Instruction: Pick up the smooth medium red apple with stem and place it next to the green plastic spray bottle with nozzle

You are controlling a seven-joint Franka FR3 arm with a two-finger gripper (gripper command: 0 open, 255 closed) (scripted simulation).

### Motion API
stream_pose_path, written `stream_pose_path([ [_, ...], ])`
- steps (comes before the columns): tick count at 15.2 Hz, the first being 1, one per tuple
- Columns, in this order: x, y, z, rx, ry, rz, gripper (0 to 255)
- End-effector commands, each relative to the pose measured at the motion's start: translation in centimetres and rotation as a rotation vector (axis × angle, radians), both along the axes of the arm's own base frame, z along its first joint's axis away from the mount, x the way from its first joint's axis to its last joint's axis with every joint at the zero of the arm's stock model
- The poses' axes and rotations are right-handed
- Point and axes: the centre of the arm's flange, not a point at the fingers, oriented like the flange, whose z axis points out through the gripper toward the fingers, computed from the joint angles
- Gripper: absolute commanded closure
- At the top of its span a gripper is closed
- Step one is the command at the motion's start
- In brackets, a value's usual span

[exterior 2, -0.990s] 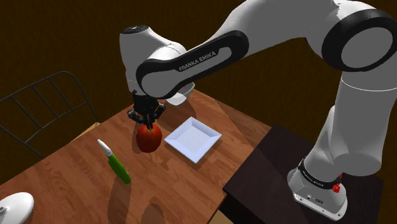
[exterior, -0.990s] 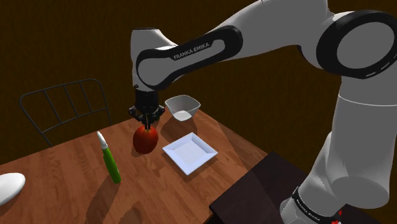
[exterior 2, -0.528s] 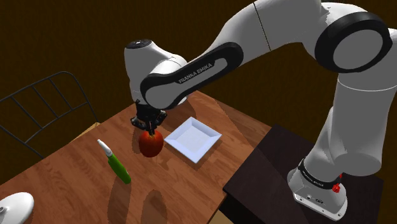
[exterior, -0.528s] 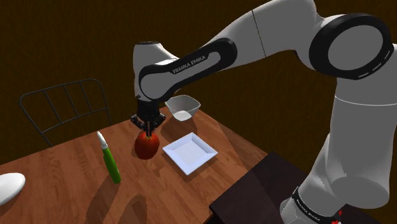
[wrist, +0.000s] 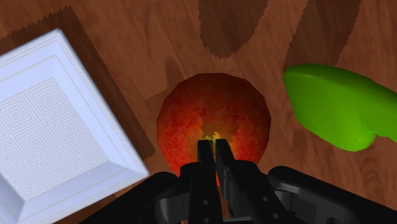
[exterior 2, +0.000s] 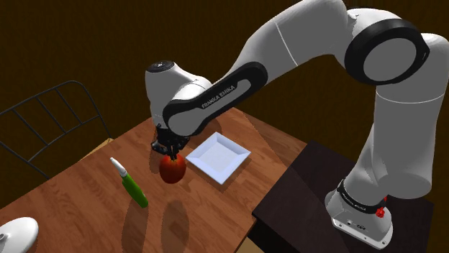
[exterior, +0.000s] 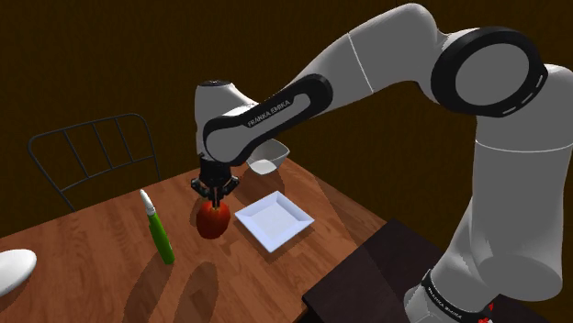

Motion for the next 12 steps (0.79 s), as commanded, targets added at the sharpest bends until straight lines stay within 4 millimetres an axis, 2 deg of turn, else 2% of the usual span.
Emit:
stream_pose_path([
  [1,0.0,0.1,-1.1,0.000,-0.001,0.000,255],
  [7,0.0,0.1,-4.1,0.000,-0.001,0.000,255],
  [12,0.0,0.1,-4.1,0.000,-0.001,0.000,255],
])
